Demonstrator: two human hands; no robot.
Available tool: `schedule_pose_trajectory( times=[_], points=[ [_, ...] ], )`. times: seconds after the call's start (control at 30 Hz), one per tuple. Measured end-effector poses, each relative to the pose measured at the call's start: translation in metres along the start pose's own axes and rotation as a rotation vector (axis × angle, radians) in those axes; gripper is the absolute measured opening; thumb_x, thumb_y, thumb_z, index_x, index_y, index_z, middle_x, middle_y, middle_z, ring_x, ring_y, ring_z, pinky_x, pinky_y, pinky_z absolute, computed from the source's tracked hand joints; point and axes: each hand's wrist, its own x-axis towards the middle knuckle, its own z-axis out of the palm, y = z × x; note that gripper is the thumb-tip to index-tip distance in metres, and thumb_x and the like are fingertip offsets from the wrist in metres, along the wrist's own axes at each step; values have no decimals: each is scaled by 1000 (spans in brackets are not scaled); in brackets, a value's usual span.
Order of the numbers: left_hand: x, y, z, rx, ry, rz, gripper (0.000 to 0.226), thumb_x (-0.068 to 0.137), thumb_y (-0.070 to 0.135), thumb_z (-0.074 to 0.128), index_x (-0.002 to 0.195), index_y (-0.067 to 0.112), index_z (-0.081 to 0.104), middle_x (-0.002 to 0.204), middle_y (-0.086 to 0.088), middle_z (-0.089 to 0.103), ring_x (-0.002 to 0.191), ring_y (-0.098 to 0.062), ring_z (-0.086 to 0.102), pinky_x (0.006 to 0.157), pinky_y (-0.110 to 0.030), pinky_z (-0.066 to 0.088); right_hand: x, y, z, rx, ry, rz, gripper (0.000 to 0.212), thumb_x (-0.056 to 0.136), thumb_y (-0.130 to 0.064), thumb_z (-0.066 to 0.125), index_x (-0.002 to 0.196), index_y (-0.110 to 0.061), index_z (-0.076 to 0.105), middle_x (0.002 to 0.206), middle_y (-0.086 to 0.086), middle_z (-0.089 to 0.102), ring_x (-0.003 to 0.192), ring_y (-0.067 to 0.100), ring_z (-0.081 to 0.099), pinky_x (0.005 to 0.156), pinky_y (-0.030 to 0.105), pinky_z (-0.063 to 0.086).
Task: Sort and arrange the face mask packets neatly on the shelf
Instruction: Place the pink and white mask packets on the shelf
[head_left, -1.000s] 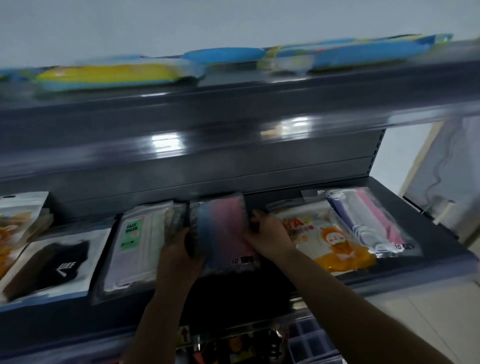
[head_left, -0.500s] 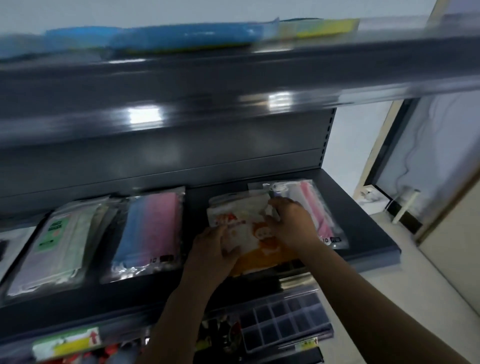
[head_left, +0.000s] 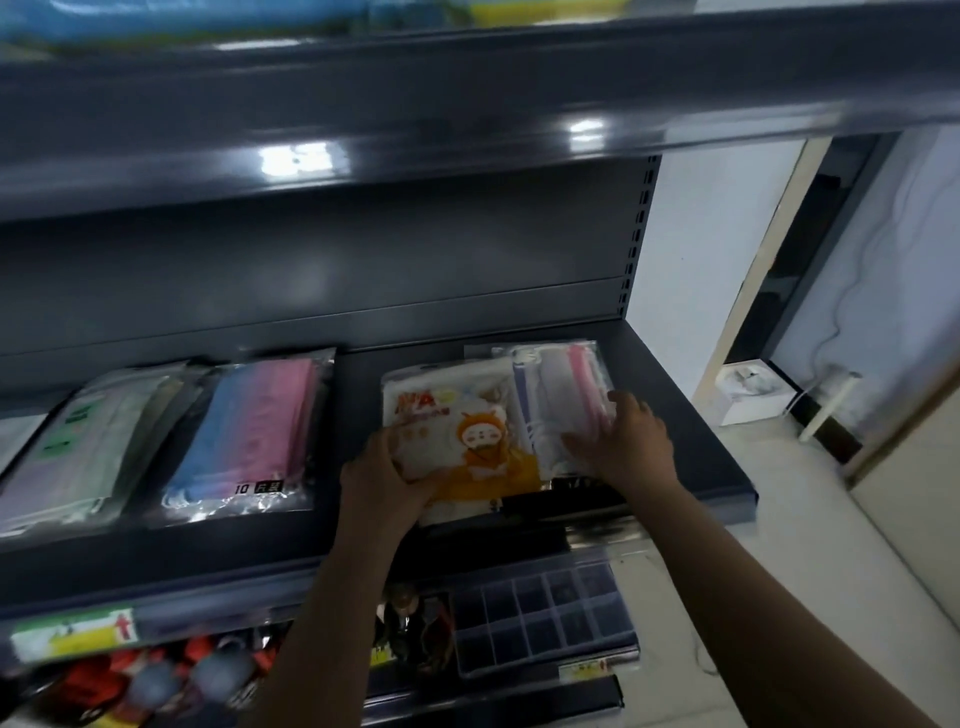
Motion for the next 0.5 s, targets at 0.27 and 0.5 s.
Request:
schedule_pose_trajectory(
  times=[0.27,0.5],
  points=[
    [-1,8,-11,-76,55,-86,87,70,19,80,142,8,33,133,-15,51,119,-30,50,91,-38,43,4,9,-7,470,34,-20,60,81,-10,70,134,-6,43,110,5,58,80,16,55,53,18,41],
    [-6,2,-22,-339,69,-68,66,76,8,74,135,11,45,122,-9,56,111,-25,54,81,-33,47,-6,8,-9,877,60,-72,58,84,-5,65,137,-12,41,97,-9,56,70,5,63,58,28,58]
  ],
)
